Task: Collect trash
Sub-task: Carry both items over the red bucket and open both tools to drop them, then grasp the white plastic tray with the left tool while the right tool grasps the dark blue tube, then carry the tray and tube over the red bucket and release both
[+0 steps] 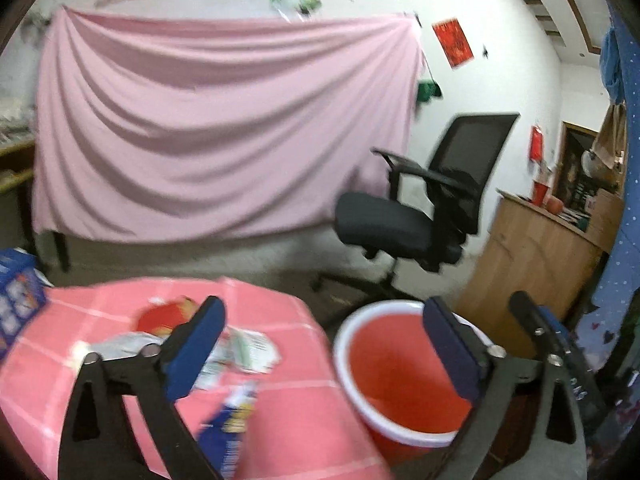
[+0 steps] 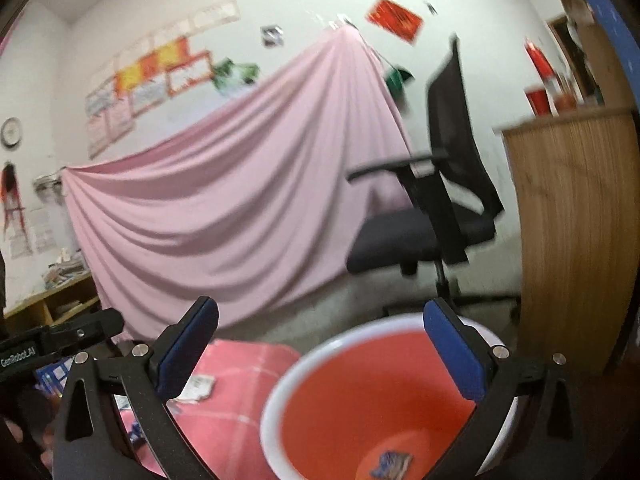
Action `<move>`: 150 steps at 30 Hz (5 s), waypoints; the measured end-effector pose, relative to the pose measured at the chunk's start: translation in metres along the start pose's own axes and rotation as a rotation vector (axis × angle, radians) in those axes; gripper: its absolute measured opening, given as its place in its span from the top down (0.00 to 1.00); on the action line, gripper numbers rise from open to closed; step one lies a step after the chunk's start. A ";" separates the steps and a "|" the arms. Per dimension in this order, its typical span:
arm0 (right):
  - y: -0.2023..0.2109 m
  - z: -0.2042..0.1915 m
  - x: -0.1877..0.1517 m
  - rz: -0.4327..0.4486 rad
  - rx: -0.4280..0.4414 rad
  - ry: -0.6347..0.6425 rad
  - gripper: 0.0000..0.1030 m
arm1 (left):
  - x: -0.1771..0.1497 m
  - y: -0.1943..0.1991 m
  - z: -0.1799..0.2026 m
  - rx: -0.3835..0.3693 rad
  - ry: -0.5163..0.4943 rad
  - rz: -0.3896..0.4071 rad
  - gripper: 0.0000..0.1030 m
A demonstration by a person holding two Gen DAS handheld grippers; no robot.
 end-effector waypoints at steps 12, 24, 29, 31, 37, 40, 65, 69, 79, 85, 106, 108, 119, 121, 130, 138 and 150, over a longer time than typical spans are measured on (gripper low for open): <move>0.033 -0.066 0.010 0.133 0.180 0.056 0.00 | -0.014 0.101 -0.059 0.182 -0.040 0.175 0.02; 0.022 -0.122 -0.018 -0.007 0.289 0.167 0.00 | -0.040 0.143 -0.118 0.325 -0.007 0.147 0.02; -0.005 -0.142 -0.044 -0.242 0.292 0.233 0.00 | -0.049 0.145 -0.137 0.371 0.013 0.119 0.02; -0.014 -0.147 -0.054 -0.326 0.314 0.237 0.00 | -0.054 0.145 -0.145 0.386 0.008 0.107 0.02; -0.039 -0.154 -0.084 -0.569 0.343 0.191 0.00 | -0.064 0.122 -0.170 0.414 0.018 0.006 0.02; -0.052 -0.150 -0.100 -0.703 0.338 0.098 0.00 | -0.070 0.105 -0.180 0.408 0.024 -0.069 0.02; -0.107 -0.175 -0.141 -0.905 0.414 0.006 0.76 | -0.079 -0.018 -0.216 0.298 0.137 -0.469 0.44; -0.109 -0.173 -0.141 -0.907 0.422 -0.019 0.76 | -0.082 -0.029 -0.227 0.306 0.210 -0.503 0.53; -0.109 -0.171 -0.142 -0.911 0.428 -0.040 0.76 | -0.078 -0.025 -0.234 0.300 0.229 -0.493 0.74; -0.106 -0.170 -0.141 -0.909 0.444 -0.039 0.76 | -0.082 -0.011 -0.227 0.285 0.223 -0.479 0.75; -0.050 -0.137 -0.072 -0.504 0.486 -0.098 0.77 | -0.050 0.076 -0.127 0.203 0.069 -0.144 0.75; -0.041 -0.133 -0.060 -0.416 0.469 -0.062 0.77 | -0.038 0.081 -0.115 0.186 0.042 -0.087 0.75; 0.008 -0.092 -0.003 0.041 0.262 0.050 0.77 | 0.011 0.085 -0.030 0.017 -0.130 0.112 0.75; 0.013 -0.080 0.004 0.089 0.209 0.060 0.77 | 0.015 0.081 -0.016 -0.012 -0.144 0.131 0.75; 0.015 -0.031 0.017 0.143 0.067 0.028 0.77 | 0.017 0.044 0.046 -0.145 -0.195 0.135 0.75; 0.011 0.019 0.010 0.085 -0.055 0.000 0.77 | -0.002 -0.003 0.085 -0.212 -0.144 0.023 0.75; -0.012 0.063 -0.007 -0.099 -0.125 -0.069 0.76 | -0.029 -0.056 0.099 -0.230 -0.096 -0.139 0.75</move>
Point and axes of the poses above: each gripper's, at about its wrist camera, not at the fingertips, and y roughly against the way its jaws point, z to its right, x to its top, the point moved 1 cm from there along -y, roughly the way its jaws point, and after that the axes turned 9 degrees about z, right-handed, at the moved point
